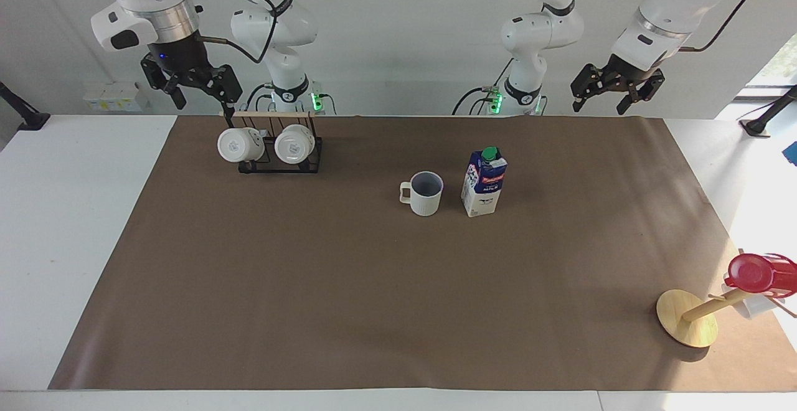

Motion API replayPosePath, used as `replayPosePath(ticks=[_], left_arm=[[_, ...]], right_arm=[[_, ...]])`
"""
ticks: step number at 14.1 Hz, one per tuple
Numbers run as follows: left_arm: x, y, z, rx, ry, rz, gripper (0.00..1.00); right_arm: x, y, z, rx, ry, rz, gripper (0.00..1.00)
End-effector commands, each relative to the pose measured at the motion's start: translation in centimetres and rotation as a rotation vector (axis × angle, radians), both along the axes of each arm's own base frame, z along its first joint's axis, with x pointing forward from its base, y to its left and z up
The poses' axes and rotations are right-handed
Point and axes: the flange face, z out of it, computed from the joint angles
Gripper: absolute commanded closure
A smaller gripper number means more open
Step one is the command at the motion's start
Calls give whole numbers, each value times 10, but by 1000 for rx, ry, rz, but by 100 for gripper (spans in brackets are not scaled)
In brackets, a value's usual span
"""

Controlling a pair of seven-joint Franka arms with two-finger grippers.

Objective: Place cup and milk on table

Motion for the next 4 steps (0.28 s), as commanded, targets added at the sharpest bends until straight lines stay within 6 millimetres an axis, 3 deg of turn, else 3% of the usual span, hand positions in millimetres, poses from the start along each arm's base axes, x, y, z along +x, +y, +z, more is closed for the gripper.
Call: replayPosePath(ticks=[1,4], left_arm=[[0,3,7,5,-12,-10,0],[0,1,7,5,-12,-19,0]], right_arm=[[-6,-4,0,13,2,23,0],[-5,0,-1,42,-8,32,0]])
